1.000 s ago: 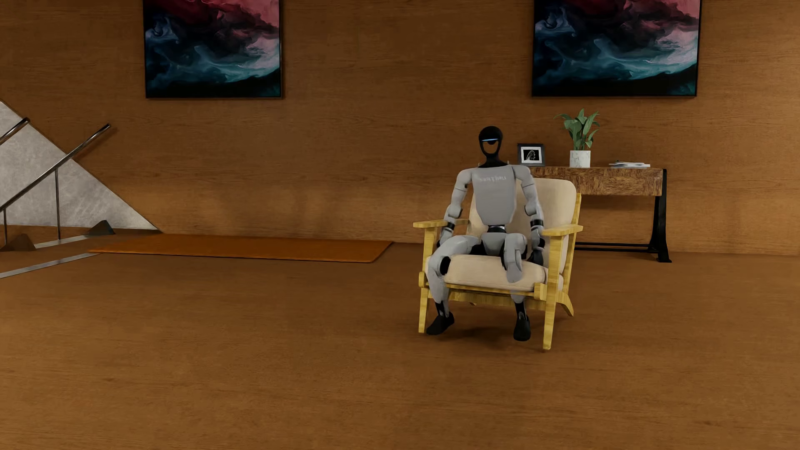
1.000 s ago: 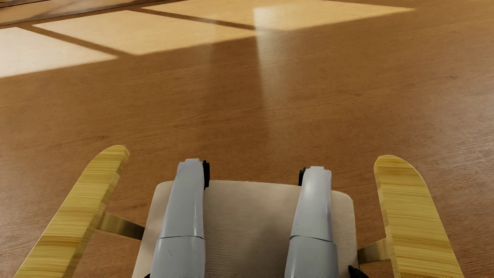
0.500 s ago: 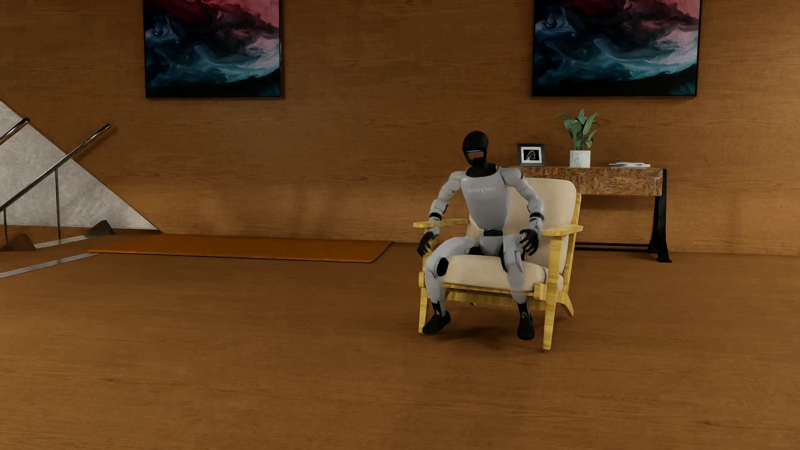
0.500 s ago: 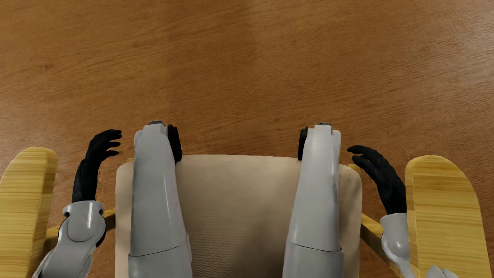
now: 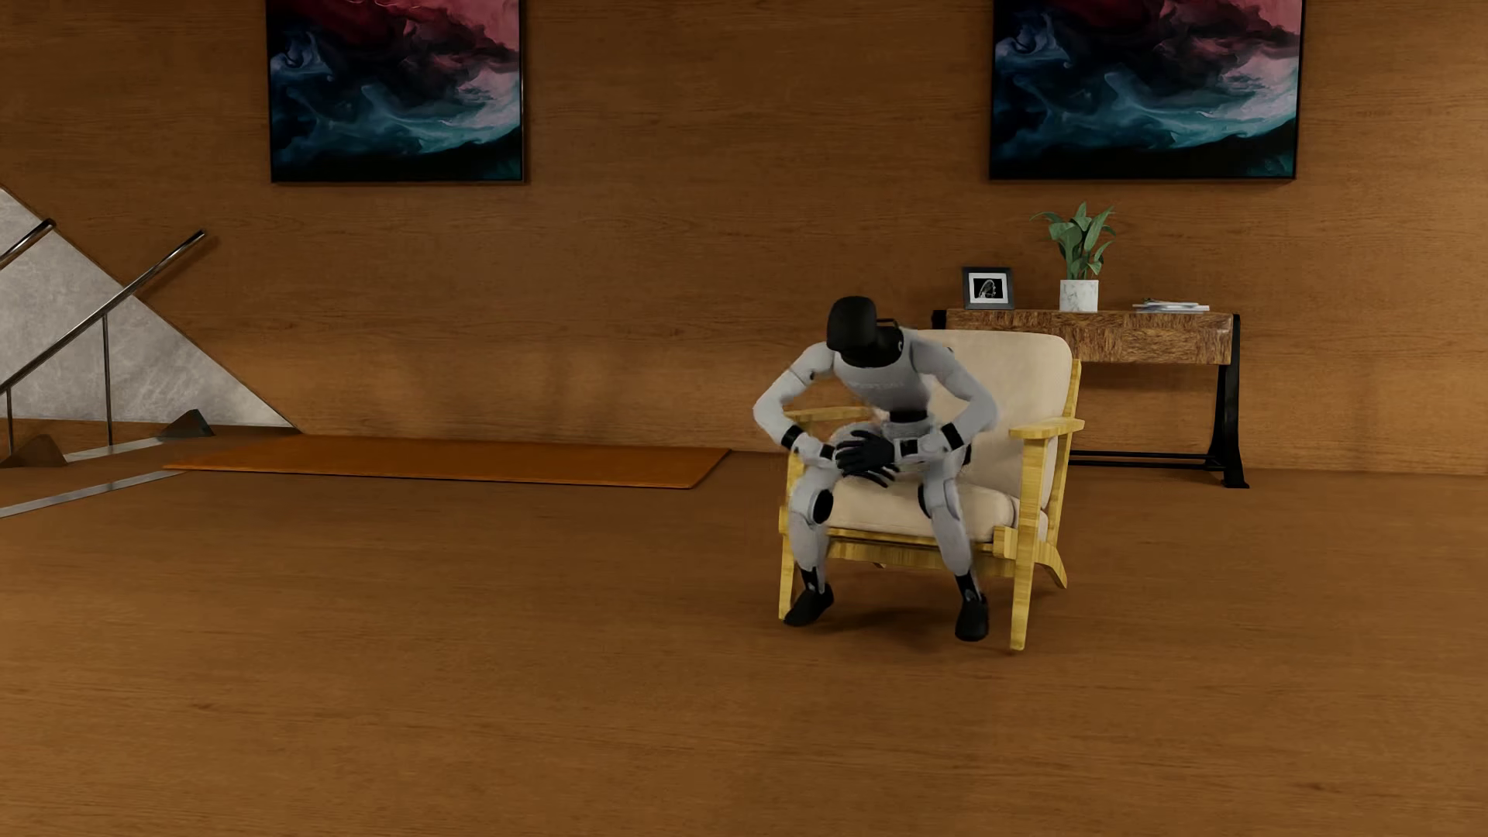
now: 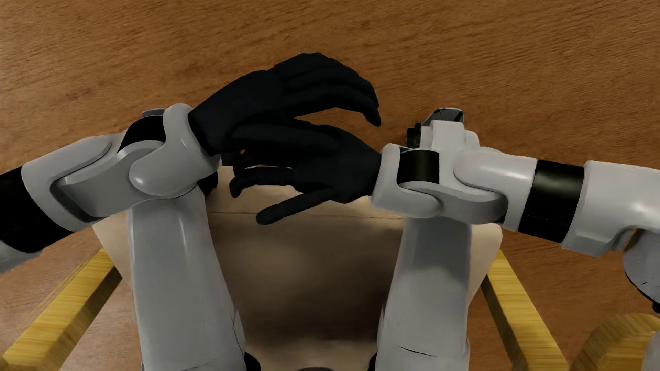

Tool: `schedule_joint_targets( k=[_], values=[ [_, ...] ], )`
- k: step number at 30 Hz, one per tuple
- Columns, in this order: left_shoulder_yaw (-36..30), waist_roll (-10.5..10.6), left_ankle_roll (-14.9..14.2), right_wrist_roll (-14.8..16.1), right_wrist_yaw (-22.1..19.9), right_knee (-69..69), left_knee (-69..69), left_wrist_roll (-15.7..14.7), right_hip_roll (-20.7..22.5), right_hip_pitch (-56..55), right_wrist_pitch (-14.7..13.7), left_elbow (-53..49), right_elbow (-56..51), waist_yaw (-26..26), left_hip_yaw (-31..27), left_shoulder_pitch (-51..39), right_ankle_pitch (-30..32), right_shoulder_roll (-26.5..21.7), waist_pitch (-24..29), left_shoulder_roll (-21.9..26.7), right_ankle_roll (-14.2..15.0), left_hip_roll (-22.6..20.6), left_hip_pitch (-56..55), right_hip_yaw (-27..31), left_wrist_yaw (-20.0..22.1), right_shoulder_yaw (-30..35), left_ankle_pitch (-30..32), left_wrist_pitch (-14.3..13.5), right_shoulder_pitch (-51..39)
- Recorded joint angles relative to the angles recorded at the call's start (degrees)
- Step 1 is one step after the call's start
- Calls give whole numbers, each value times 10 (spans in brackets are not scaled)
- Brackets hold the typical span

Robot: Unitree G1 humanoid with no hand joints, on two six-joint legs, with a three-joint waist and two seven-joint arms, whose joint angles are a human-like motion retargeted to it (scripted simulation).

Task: Get up from the textiles chair

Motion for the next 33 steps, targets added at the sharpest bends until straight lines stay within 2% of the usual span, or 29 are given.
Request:
schedule_joint_targets(
  k=[3,5,7,9,10,11,12,13,15,17,20,21,22,23,24,25,27,29,31,33],
  values=[
    [44,1,22,-42,68,-140,-145,59,-1,90,-1,135,139,1,21,67,31,83,-30,-94,-13,-14,97,-23,-63,-99,27,18,114],
    [71,2,38,-86,122,-248,-260,117,-4,175,-14,269,282,3,39,102,55,171,-53,-184,-25,-26,188,-41,-119,-165,52,24,183],
    [96,2,47,-122,201,-356,-377,172,-9,270,-22,430,442,3,54,135,80,270,-87,-281,-31,-34,289,-63,-184,-225,80,29,241],
    [108,3,51,-159,267,-459,-492,231,-15,368,-24,592,569,6,74,165,107,348,-126,-375,-32,-37,395,-92,-218,-259,112,39,293],
    [115,6,52,-165,316,-513,-550,251,-16,419,-12,650,605,6,83,184,121,375,-152,-413,-35,-39,448,-103,-249,-277,130,54,320],
    [122,10,54,-142,341,-566,-611,259,-18,474,20,684,637,4,90,210,133,394,-178,-442,-38,-46,505,-115,-272,-305,148,76,355],
    [134,12,60,-106,347,-617,-673,250,-16,529,57,702,658,2,97,242,142,406,-206,-457,-44,-53,565,-127,-288,-335,163,96,395],
    [154,15,67,-80,350,-668,-733,238,-8,582,77,707,661,0,101,280,154,409,-234,-461,-54,-60,623,-138,-294,-364,178,110,434],
    [201,19,79,-38,360,-760,-835,187,10,679,80,711,634,-1,109,362,170,392,-297,-455,-70,-67,729,-158,-287,-413,201,131,512],
    [250,19,84,-21,359,-831,-920,137,21,755,78,708,590,-1,121,439,179,364,-363,-436,-77,-71,814,-172,-265,-455,216,144,581],
    [314,23,78,-3,351,-896,-968,118,26,841,68,717,571,-6,137,524,177,335,-435,-423,-80,-72,892,-193,-239,-532,208,134,668],
    [332,23,73,2,340,-916,-985,114,26,880,68,732,589,-8,143,545,177,335,-439,-420,-78,-72,933,-205,-231,-563,204,129,690],
    [342,29,73,11,309,-936,-991,111,26,907,80,752,624,-11,147,560,177,338,-453,-423,-80,-74,949,-211,-226,-584,201,131,707],
    [351,24,66,24,305,-939,-1012,112,27,938,86,786,662,-13,152,570,169,347,-453,-424,-75,-74,988,-224,-223,-604,204,133,721],
    [355,29,66,31,286,-938,-1010,115,24,940,107,810,702,-14,155,574,163,350,-471,-429,-77,-75,991,-224,-228,-612,196,143,728],
    [362,29,62,30,287,-935,-1012,120,22,949,114,832,736,-15,157,578,156,352,-477,-431,-73,-74,1003,-228,-232,-619,191,146,733],
    [377,33,59,9,298,-933,-1011,126,17,954,120,857,784,-16,157,593,150,351,-490,-437,-67,-73,1010,-226,-231,-617,183,151,744],
    [385,33,60,-16,322,-933,-1012,123,17,956,115,860,793,-16,161,605,149,345,-493,-439,-67,-74,1014,-230,-234,-617,182,152,758],
    [385,34,59,-16,344,-933,-1012,124,17,955,104,845,772,-16,162,612,149,334,-496,-438,-67,-74,1013,-229,-247,-624,181,146,774],
    [379,35,60,-12,346,-933,-1011,124,18,954,99,828,754,-17,161,614,150,331,-495,-442,-68,-73,1012,-227,-248,-629,180,142,780]
  ],
)
